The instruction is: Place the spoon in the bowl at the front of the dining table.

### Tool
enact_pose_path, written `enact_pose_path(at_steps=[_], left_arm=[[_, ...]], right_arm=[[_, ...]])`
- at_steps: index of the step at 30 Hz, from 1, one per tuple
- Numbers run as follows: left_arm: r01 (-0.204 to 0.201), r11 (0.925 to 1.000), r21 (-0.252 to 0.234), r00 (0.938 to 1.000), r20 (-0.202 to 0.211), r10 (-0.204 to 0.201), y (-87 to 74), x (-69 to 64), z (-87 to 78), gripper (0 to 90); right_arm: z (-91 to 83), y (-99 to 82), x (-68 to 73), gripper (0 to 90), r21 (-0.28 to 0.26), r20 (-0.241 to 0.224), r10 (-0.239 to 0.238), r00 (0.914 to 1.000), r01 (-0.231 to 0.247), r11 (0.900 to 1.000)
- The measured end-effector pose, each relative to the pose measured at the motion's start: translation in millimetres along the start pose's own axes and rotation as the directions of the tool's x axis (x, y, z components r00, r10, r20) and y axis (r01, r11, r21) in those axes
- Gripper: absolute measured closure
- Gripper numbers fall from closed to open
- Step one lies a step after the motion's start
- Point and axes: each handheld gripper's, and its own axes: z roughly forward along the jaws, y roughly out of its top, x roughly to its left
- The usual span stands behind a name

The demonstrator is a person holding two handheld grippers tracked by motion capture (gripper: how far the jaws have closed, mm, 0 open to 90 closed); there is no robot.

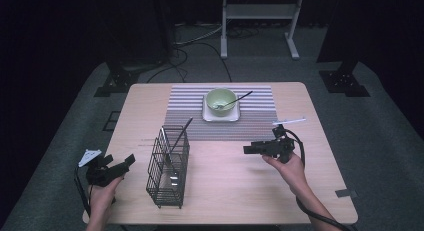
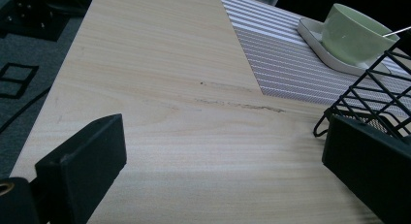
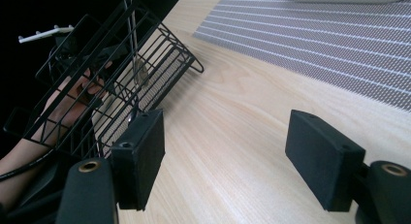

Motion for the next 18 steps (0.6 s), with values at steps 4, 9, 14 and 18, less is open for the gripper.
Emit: enact_pose_path(at_steps=[4,9,14,18], left_arm=[[-0.001,1.0000,0.003,1.0000,0.000,0.001,-0.1,0.3,-0.1,1.0],[-0.001,1.0000,0.000,1.0000,0.000,0.001,0.0,0.1,0.0,0.9],[0.000,1.0000,0.002,1.0000,-0.001,0.000,0.0,0.4,-0.2,1.0],[-0.001,1.0000,0.000,1.0000,0.000,0.001,-0.1,-0.1,-0.1,0.9]], right_arm=[[0.9,-4.8,1.6,29.3,0.008,-0.007,0.002,1.0000,-0.002,1.0000],[1.7,-10.3,2.7,29.3,0.014,-0.011,0.000,0.9999,0.000,0.9999],[1.9,-16.9,4.6,29.5,0.023,-0.017,-0.003,0.9998,0.004,0.9997],[1.7,-22.1,5.0,29.5,0.026,-0.022,0.001,0.9997,0.000,0.9997]])
